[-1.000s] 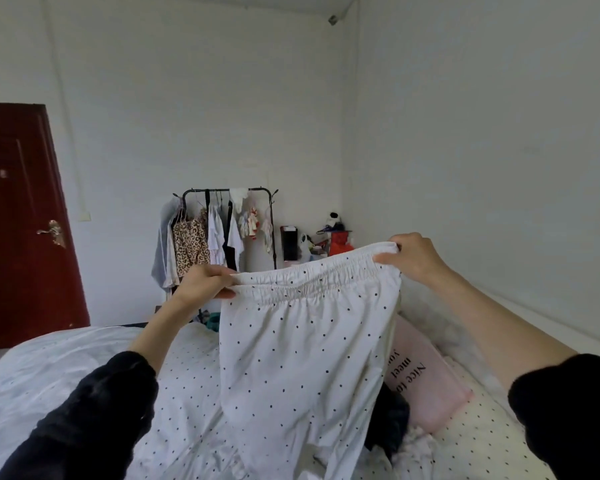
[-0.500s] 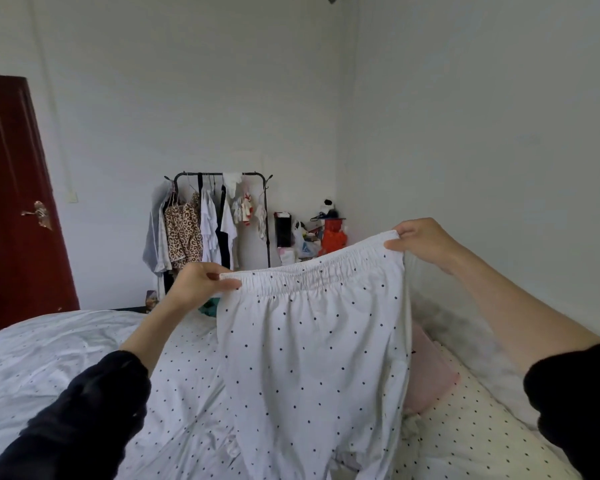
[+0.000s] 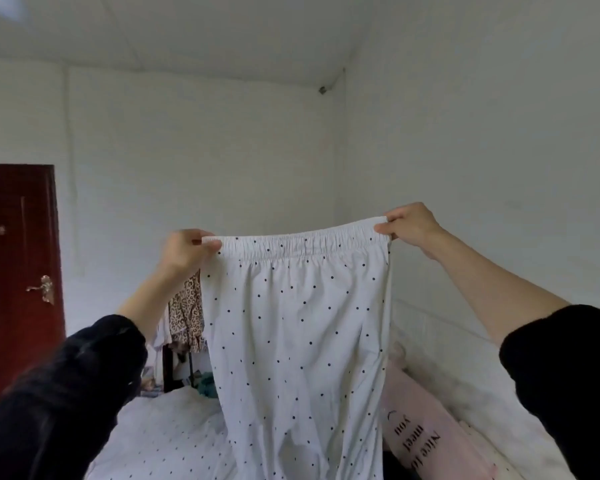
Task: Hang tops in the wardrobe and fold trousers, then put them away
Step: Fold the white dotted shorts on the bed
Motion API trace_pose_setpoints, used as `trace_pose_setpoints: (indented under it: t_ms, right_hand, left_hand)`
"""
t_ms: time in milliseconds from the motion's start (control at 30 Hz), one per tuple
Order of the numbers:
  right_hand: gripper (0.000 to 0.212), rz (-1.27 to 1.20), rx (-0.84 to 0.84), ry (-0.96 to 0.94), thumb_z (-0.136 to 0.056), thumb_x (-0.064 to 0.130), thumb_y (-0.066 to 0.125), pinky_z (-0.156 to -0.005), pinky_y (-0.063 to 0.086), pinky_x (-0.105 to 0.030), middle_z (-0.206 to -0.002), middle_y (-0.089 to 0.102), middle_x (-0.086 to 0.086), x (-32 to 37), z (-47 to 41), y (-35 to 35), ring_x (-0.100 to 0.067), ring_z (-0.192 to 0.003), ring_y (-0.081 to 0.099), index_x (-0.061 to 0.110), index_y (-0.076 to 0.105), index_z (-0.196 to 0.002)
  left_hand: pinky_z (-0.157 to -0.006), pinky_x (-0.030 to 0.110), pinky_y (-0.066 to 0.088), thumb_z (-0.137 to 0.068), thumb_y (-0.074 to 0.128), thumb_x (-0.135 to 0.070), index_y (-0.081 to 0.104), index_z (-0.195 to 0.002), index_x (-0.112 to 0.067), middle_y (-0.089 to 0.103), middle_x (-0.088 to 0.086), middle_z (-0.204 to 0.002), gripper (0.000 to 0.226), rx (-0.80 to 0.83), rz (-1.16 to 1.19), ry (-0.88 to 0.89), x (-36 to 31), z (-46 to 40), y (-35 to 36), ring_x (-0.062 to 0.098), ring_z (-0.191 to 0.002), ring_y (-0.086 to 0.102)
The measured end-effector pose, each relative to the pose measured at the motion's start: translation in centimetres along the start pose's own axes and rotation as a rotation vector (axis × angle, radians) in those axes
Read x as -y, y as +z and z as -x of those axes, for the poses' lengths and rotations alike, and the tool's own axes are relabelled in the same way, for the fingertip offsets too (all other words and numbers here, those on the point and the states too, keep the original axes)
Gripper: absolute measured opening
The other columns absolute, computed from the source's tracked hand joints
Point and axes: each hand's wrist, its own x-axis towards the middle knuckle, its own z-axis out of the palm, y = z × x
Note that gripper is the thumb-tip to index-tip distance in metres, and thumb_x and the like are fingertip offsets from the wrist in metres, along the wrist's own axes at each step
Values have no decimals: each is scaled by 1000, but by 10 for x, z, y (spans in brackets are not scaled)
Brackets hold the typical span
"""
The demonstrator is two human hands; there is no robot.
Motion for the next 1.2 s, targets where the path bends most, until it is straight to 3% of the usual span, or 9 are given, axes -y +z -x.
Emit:
trace_pose_setpoints:
  t_ms: [67, 133, 333, 433, 633, 733, 933, 1067, 1200]
  right_hand:
    - [21, 13, -144, -42, -78, 10, 72, -72, 41, -28, -71, 51, -11, 31, -23, -16, -16, -65, 53, -9, 63, -78]
    - [22, -20, -288, -85, -77, 13, 70, -68, 42, -28, -74, 46, -20, 62, -41, -33, -16, -57, 52, -8, 64, -85]
    - [28, -126, -528, -252, -77, 15, 61, -58, 27, -28, -62, 35, -6, 136, -68, -75, -20, -66, 33, 16, 42, -57]
    - [20, -158, -551, -336, -81, 13, 60, -60, 25, -28, -66, 36, -6, 149, -76, -85, -20, -68, 31, 11, 49, -64]
    - [27, -149, -242, -291, -86, 4, 56, -56, 25, -26, -65, 35, -2, 114, -75, -67, -16, -61, 32, 12, 42, -65]
    - [28, -212, -22, -164, -89, 7, 58, -64, 34, -27, -68, 46, 1, 77, -59, -42, -13, -66, 42, 14, 47, -64]
    - [12, -206, 174, 6, -90, 8, 57, -74, 37, -29, -83, 54, -3, -24, 2, 34, -17, -81, 48, 9, 60, -78]
    - [13, -127, 385, 70, -92, 9, 57, -75, 45, -23, -97, 61, -2, -77, 59, 64, -14, -91, 55, 11, 65, -103]
    - [22, -92, 623, 37, -92, 6, 57, -81, 48, -12, -102, 66, 3, -111, 113, 83, -6, -93, 62, 12, 64, -112]
  left_hand:
    - [-53, 15, 44, -85, 67, -13, 69, -102, -5, 61, 7, -78, 19, -72, 19, 105, -43, -29, -11, 10, -58, 57]
    - [-64, 21, 41, -83, 67, -13, 71, -98, -5, 60, 9, -76, 17, -171, 62, 179, -86, -55, -23, 18, -70, 54]
    - [-71, 25, 39, -84, 65, -18, 71, -98, -10, 52, -2, -63, 17, -354, 75, 347, -173, -95, -60, 25, -88, 54]
    - [-78, 31, 43, -85, 65, -19, 70, -93, -12, 51, -1, -65, 11, -355, 64, 381, -190, -106, -73, 28, -96, 53]
    - [-67, 29, 38, -85, 67, -14, 61, -80, 7, 50, 10, -73, 22, -111, -29, 274, -155, -93, -72, 21, -73, 45]
    - [-74, 31, 43, -86, 65, -7, 65, -91, -1, 56, 10, -77, 7, 77, -38, 228, -117, -71, -64, 21, -76, 51]
    - [-54, 11, 41, -85, 66, -4, 66, -87, -9, 61, 1, -66, 5, 269, -158, 116, -15, 1, -34, 3, -54, 53]
    - [-77, 32, 46, -84, 68, -6, 68, -92, -7, 66, 9, -83, 8, 459, -336, 61, 48, 58, -22, 22, -76, 58]
    - [-72, 19, 38, -83, 69, -6, 71, -95, -6, 68, 1, -92, 13, 570, -550, 159, 95, 111, -21, 18, -85, 61]
